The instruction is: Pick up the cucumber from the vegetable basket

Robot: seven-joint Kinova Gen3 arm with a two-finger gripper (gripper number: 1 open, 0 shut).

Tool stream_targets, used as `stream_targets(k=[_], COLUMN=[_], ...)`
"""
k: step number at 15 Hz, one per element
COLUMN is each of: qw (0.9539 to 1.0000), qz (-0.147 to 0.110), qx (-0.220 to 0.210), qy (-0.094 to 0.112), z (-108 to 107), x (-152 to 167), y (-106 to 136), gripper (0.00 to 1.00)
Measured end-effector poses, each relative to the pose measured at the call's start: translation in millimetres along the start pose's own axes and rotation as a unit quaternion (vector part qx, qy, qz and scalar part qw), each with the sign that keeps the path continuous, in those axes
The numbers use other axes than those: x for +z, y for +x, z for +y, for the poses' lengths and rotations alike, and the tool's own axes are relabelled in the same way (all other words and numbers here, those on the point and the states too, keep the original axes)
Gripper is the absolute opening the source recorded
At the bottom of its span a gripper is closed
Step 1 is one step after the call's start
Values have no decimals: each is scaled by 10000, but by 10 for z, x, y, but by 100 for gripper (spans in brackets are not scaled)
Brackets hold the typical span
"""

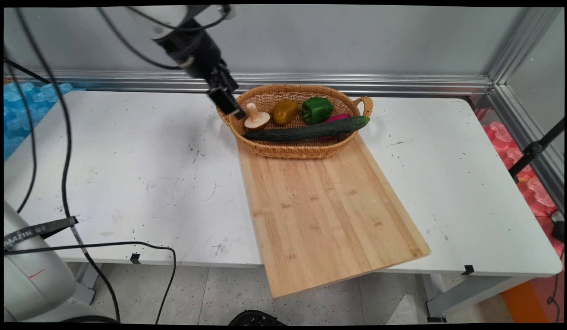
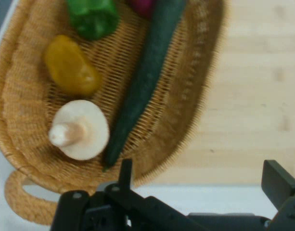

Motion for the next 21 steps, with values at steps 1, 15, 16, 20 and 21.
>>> stream_targets(k=[1, 15, 16, 20, 21], qw=[9999, 9817, 9789, 9700, 9678], qz=[33, 1409, 1554, 1970, 2063], qx=[117, 789, 793, 807, 806], qy=[-81, -1010, -1061, -1177, -1196], z=[41, 370, 380, 410, 414], x=[-75, -975, -1031, -1173, -1200], y=[-76, -519, -511, -470, -457], gripper=[100, 100, 100, 100, 100])
